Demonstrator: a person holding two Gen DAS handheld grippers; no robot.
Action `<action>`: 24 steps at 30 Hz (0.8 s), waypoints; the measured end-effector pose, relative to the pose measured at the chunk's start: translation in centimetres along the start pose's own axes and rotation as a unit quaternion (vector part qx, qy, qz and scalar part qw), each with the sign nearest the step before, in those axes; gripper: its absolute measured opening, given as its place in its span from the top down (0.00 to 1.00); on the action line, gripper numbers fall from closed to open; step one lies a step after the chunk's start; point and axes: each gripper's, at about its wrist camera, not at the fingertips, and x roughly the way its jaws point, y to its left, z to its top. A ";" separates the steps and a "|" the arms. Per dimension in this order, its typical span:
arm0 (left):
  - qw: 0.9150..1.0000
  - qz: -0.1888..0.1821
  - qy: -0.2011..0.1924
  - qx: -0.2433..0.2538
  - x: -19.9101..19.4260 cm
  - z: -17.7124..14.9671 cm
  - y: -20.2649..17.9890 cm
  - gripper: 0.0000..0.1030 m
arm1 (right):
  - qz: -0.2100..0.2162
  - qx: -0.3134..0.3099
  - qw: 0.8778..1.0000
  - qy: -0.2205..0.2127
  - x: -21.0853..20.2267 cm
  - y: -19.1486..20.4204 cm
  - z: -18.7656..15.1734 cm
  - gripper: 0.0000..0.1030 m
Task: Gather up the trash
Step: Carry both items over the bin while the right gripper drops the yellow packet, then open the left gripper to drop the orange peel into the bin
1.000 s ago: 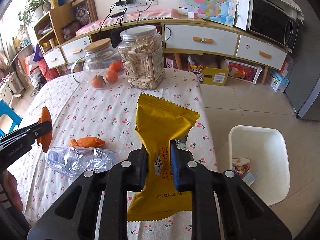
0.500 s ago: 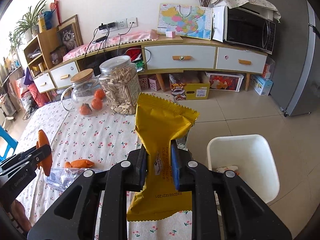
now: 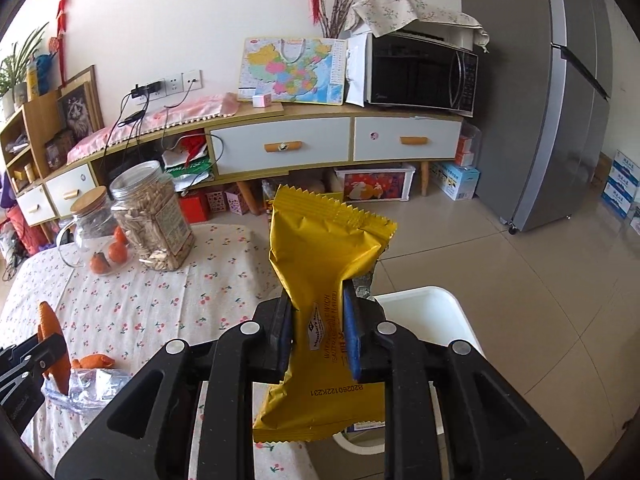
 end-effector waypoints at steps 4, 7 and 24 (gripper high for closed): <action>1.000 -0.009 0.001 0.014 0.2 0.0 -1.9 0.77 | -0.041 0.018 0.999 0.002 1.1 -2.7 0.3 0.78; 1.000 -0.017 0.004 0.025 0.6 0.1 -3.5 0.77 | -0.080 0.028 0.996 0.011 2.4 -4.5 0.3 0.72; 0.992 -0.092 0.002 0.087 2.0 2.5 -16.1 0.77 | -0.158 0.145 0.977 -0.014 0.3 -13.1 1.4 0.11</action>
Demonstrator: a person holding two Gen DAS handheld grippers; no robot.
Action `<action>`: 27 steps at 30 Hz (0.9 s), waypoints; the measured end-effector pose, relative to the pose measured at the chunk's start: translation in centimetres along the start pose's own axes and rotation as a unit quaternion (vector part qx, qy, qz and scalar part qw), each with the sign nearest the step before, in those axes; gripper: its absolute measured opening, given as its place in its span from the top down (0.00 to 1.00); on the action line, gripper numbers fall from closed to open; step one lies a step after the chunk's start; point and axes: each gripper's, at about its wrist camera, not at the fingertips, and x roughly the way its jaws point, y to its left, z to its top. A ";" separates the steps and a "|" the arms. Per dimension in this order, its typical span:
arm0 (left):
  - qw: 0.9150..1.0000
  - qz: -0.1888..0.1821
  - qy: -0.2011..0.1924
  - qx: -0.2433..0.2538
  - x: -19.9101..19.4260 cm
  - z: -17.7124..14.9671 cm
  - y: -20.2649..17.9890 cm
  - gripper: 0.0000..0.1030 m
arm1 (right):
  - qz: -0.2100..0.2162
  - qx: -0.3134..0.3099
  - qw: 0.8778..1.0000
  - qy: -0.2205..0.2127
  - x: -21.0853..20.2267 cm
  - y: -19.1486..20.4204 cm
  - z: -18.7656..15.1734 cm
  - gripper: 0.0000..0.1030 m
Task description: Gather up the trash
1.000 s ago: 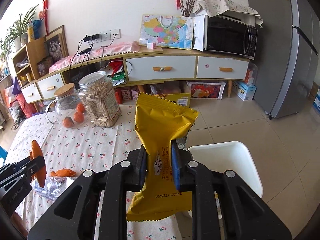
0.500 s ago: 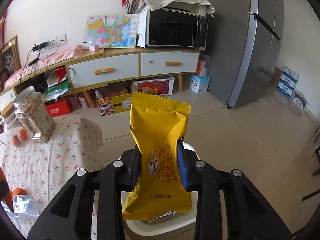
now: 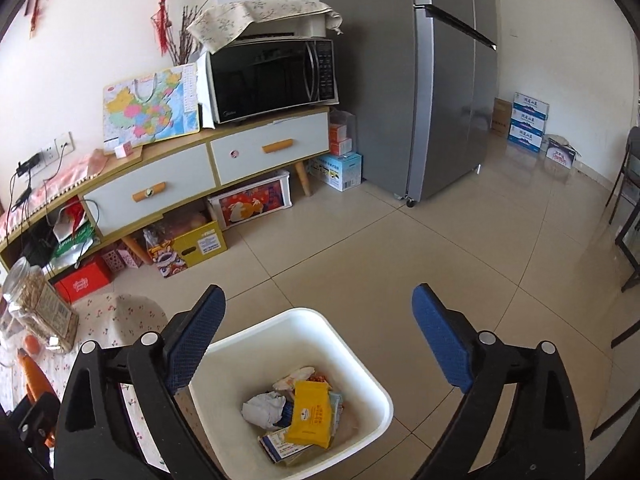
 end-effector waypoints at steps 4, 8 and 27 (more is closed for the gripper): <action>1.000 -0.021 0.005 0.008 1.1 0.9 -2.8 0.76 | -0.016 0.036 0.999 -0.003 -0.1 -2.9 0.9 0.07; 0.999 -0.039 0.015 0.018 2.5 1.6 -5.6 0.76 | -0.025 0.074 0.997 0.003 0.2 -5.8 1.3 0.07; 0.995 -0.063 0.065 0.029 6.1 2.1 -10.0 0.30 | -0.026 0.137 0.990 0.016 0.7 -9.8 1.5 0.07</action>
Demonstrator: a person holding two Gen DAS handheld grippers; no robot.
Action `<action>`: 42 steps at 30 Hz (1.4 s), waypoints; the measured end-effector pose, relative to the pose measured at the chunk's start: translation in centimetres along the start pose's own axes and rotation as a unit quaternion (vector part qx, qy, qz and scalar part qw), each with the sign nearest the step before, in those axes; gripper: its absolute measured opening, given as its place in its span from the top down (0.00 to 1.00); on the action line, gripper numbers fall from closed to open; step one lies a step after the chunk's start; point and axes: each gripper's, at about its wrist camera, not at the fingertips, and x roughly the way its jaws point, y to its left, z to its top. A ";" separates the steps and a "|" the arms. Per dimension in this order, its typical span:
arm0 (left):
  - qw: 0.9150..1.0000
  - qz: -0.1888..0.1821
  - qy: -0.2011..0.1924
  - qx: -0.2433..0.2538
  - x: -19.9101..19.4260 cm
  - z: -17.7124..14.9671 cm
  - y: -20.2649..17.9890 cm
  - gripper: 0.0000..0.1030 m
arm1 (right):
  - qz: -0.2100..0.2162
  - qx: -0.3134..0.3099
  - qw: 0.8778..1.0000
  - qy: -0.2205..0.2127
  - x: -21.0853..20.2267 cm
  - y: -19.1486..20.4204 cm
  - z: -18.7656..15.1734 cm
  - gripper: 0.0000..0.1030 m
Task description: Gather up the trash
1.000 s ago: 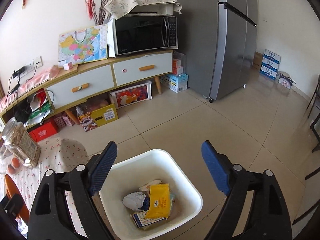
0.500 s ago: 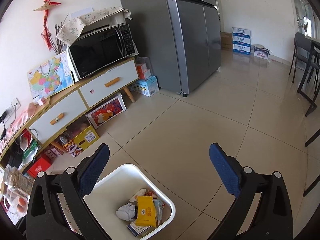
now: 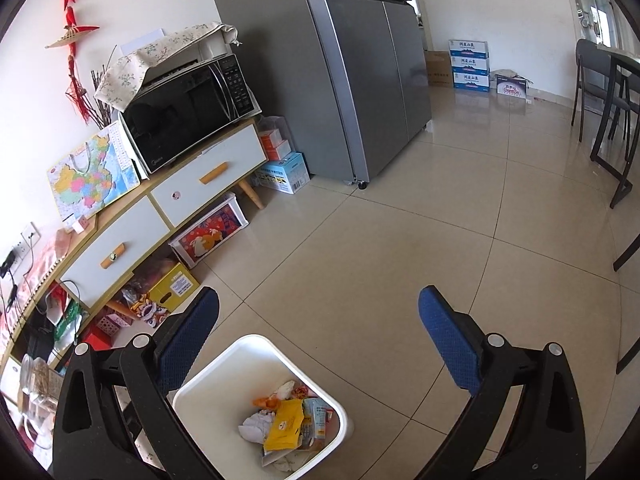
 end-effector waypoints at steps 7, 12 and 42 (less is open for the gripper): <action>0.999 0.032 0.001 -0.004 -1.1 -1.6 3.3 0.26 | 0.018 -0.050 0.999 0.004 -1.0 2.8 -1.4 0.07; 0.998 0.055 -0.013 -0.030 -2.8 -2.1 6.6 0.22 | 0.036 -0.114 0.993 0.007 -2.2 6.1 -3.5 0.07; 0.934 0.150 0.252 0.204 -5.7 -12.7 23.3 0.19 | 0.158 -0.351 0.921 0.060 -7.1 22.3 -15.8 0.07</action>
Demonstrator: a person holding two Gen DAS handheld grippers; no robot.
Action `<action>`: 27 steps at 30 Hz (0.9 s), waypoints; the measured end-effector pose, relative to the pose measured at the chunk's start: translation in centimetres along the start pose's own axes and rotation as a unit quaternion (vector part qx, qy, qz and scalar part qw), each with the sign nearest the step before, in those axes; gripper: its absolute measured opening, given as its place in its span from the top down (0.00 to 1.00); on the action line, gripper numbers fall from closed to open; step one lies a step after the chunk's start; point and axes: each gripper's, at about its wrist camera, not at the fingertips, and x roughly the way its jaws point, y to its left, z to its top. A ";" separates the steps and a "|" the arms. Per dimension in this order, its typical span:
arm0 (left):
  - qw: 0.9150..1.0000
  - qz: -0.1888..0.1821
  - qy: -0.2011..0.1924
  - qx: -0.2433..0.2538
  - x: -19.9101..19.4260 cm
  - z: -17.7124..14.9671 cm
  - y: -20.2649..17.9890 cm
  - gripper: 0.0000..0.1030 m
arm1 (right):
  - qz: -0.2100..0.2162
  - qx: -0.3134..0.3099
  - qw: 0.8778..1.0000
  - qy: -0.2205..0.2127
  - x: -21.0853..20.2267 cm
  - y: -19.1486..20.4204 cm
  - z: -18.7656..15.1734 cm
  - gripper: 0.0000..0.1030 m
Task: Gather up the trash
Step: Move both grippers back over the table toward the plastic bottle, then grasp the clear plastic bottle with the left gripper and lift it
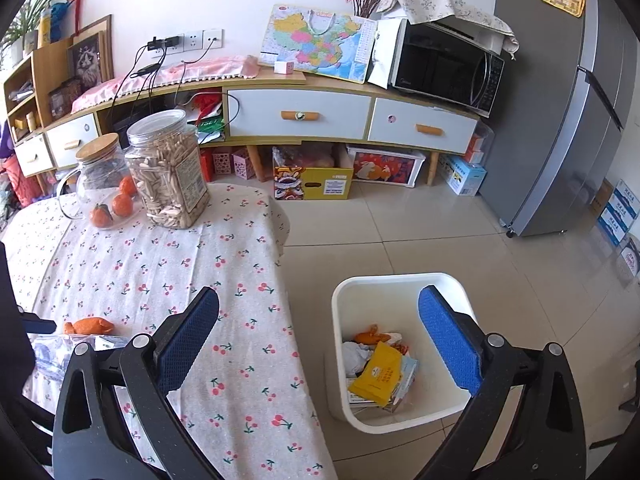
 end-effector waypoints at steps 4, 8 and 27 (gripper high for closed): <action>0.999 0.018 0.019 0.020 2.3 -0.1 0.1 0.19 | 0.018 0.025 0.999 0.028 1.3 -0.1 0.1 0.07; 1.000 0.020 0.004 0.012 3.0 -0.3 0.1 0.36 | 0.025 0.044 0.997 0.051 2.5 -0.4 0.0 0.07; 0.925 -0.050 -0.210 -0.313 -5.7 -10.0 9.7 0.70 | 0.210 0.053 0.949 0.231 7.4 11.1 -5.2 0.11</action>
